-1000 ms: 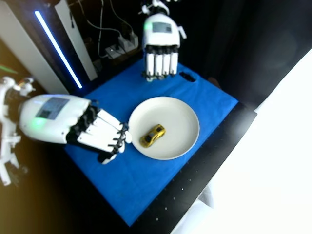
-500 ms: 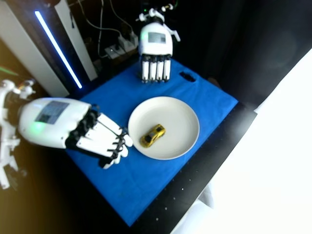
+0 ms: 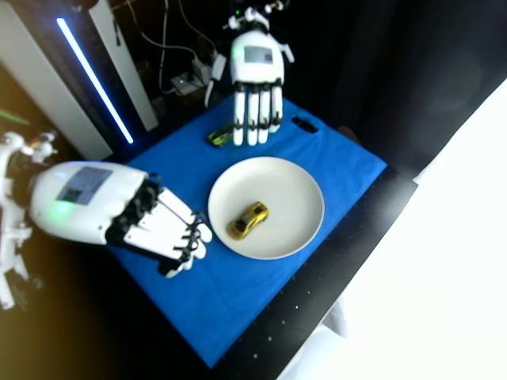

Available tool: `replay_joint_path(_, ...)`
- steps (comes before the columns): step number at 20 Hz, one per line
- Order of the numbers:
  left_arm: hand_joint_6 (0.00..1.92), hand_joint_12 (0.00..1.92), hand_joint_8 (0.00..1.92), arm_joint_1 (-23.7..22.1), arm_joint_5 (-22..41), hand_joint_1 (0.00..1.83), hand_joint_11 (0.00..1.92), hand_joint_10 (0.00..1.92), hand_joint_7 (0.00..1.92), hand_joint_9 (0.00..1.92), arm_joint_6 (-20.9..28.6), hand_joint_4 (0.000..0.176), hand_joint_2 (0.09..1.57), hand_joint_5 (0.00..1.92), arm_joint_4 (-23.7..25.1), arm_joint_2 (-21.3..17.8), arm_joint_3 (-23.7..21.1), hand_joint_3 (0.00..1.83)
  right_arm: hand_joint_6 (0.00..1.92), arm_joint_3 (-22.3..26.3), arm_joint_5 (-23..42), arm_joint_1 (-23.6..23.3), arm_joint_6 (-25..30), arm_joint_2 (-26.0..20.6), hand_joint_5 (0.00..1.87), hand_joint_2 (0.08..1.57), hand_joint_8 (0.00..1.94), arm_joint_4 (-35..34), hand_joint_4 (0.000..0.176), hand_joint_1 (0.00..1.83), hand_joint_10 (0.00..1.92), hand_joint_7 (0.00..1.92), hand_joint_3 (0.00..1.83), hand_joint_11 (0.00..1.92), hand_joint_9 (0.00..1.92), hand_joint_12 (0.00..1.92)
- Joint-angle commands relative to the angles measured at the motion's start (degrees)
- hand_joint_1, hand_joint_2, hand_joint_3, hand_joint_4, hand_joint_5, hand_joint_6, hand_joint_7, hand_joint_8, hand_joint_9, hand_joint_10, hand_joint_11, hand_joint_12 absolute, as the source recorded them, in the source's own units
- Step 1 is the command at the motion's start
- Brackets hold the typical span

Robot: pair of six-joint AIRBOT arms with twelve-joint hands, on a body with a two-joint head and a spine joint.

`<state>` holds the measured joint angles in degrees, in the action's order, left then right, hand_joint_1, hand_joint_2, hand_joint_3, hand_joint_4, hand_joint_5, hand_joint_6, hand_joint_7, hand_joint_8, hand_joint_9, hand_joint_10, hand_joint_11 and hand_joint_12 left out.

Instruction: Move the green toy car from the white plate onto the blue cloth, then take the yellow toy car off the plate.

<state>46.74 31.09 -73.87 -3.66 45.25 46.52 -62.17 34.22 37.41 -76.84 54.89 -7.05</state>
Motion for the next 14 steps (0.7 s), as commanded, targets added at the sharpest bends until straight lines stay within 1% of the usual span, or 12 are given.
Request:
replay_joint_path(1, 0.04, 1.51, 0.06, -0.1, 9.0, 0.37, 0.16, 0.67, 0.66, 0.45, 0.2, 0.056, 1.01, 0.57, -0.3, -0.5, -0.3, 0.0, 0.06, -0.1, 6.9, -0.6, -0.4, 0.0, 0.86, 1.1, 0.18, 0.1, 0.0, 1.09, 1.02, 0.89, 0.01, 0.35, 0.56, 1.67)
replay_joint_path(2, 0.04, 1.53, 0.09, 0.0, 11.6, 0.37, 0.19, 0.94, 0.74, 0.4, 0.2, 0.035, 1.07, 0.67, -1.2, -1.1, -0.5, 0.0, 0.06, -0.1, 6.9, -0.6, -0.4, 0.0, 0.86, 1.1, 0.19, 0.1, 0.0, 1.11, 1.05, 0.9, 0.0, 0.47, 0.65, 1.66)
replay_joint_path(4, 0.04, 1.51, 0.11, 0.0, 14.4, 0.4, 0.13, 0.94, 0.75, 0.39, 0.2, 0.052, 1.14, 0.73, -2.1, -1.3, -0.3, 0.0, 0.05, -0.2, 6.9, -0.6, -0.4, 0.0, 0.84, 1.1, 0.18, 0.1, 0.0, 1.1, 1.05, 0.88, 0.0, 0.47, 0.65, 1.66)
replay_joint_path(5, 0.04, 1.54, 0.13, 0.0, 16.6, 0.42, 0.12, 0.94, 0.75, 0.4, 0.1, 0.067, 1.15, 0.75, -3.0, -1.3, 0.0, 0.0, 0.04, -0.4, 6.9, -0.6, -0.4, 0.5, 0.83, 1.11, 0.15, 0.1, 0.0, 1.04, 0.97, 0.85, 0.0, 0.36, 0.58, 1.65)
replay_joint_path(6, 0.03, 1.62, 0.29, 0.0, 17.9, 0.45, 0.11, 1.02, 0.73, 0.39, -0.1, 0.052, 1.15, 0.76, -3.9, -1.1, 0.3, 0.0, 0.02, -0.8, 6.9, -1.0, -0.4, 1.2, 0.81, 1.11, 0.14, 0.1, 0.0, 1.01, 0.92, 0.84, 0.0, 0.3, 0.55, 1.66)
replay_joint_path(7, 0.04, 1.6, 0.46, 0.0, 19.5, 0.55, 0.13, 1.03, 0.66, 0.39, -0.9, 0.057, 1.15, 0.8, -5.2, -0.9, 0.5, 0.0, 0.02, -1.2, 6.9, -1.6, -0.4, 1.9, 0.79, 1.09, 0.13, 0.1, 0.0, 1.01, 0.93, 0.82, 0.0, 0.27, 0.52, 1.67)
replay_joint_path(8, 0.04, 1.66, 0.77, 0.0, 21.0, 0.59, 0.21, 1.19, 0.57, 0.4, -1.9, 0.027, 1.15, 0.82, -6.5, -0.6, 0.8, 0.0, 0.01, -1.8, 6.9, -2.0, -0.4, 2.9, 0.79, 1.08, 0.13, 0.1, 0.0, 1.01, 1.02, 0.79, 0.0, 0.24, 0.46, 1.71)
replay_joint_path(10, 0.02, 1.72, 0.98, 0.0, 23.6, 0.52, 0.18, 1.31, 0.44, 0.35, -2.9, 0.006, 1.18, 0.77, -8.1, 0.0, 1.3, 0.0, 0.0, -2.6, 6.8, -2.9, -0.4, 3.9, 0.76, 1.06, 0.1, 0.1, 0.0, 0.95, 0.97, 0.72, 0.0, 0.23, 0.45, 1.67)
replay_joint_path(11, 0.03, 1.77, 1.04, -0.1, 24.8, 0.54, 0.19, 1.35, 0.43, 0.35, -2.9, 0.0, 1.17, 0.79, -8.8, 0.4, 1.6, 0.0, 0.0, -3.0, 6.8, -3.5, -0.4, 4.6, 0.75, 1.04, 0.09, 0.1, 0.0, 0.92, 0.95, 0.7, 0.0, 0.25, 0.45, 1.65)
replay_joint_path(12, 0.03, 1.76, 1.07, -0.1, 25.7, 0.55, 0.19, 1.34, 0.4, 0.35, -3.0, 0.012, 1.17, 0.79, -9.5, 0.7, 2.0, 0.0, 0.0, -3.5, 6.7, -3.7, -0.4, 5.4, 0.75, 1.02, 0.09, 0.1, 0.0, 0.91, 0.92, 0.72, 0.0, 0.23, 0.46, 1.67)
replay_joint_path(13, 0.03, 1.8, 1.16, -0.1, 26.6, 0.56, 0.22, 1.41, 0.37, 0.36, -3.1, 0.013, 1.16, 0.79, -10.1, 0.9, 2.3, 0.0, 0.0, -4.1, 6.7, -3.7, -0.4, 6.5, 0.75, 1.01, 0.09, 0.1, 0.0, 0.91, 0.88, 0.76, 0.0, 0.21, 0.48, 1.7)
replay_joint_path(14, 0.03, 1.85, 1.24, -0.1, 27.2, 0.59, 0.22, 1.48, 0.36, 0.35, -3.9, 0.003, 1.16, 0.8, -11.0, 1.2, 2.4, 0.0, 0.0, -4.7, 6.6, -4.1, -0.4, 7.3, 0.73, 1.01, 0.08, 0.1, 0.0, 0.89, 0.86, 0.77, 0.0, 0.17, 0.48, 1.73)
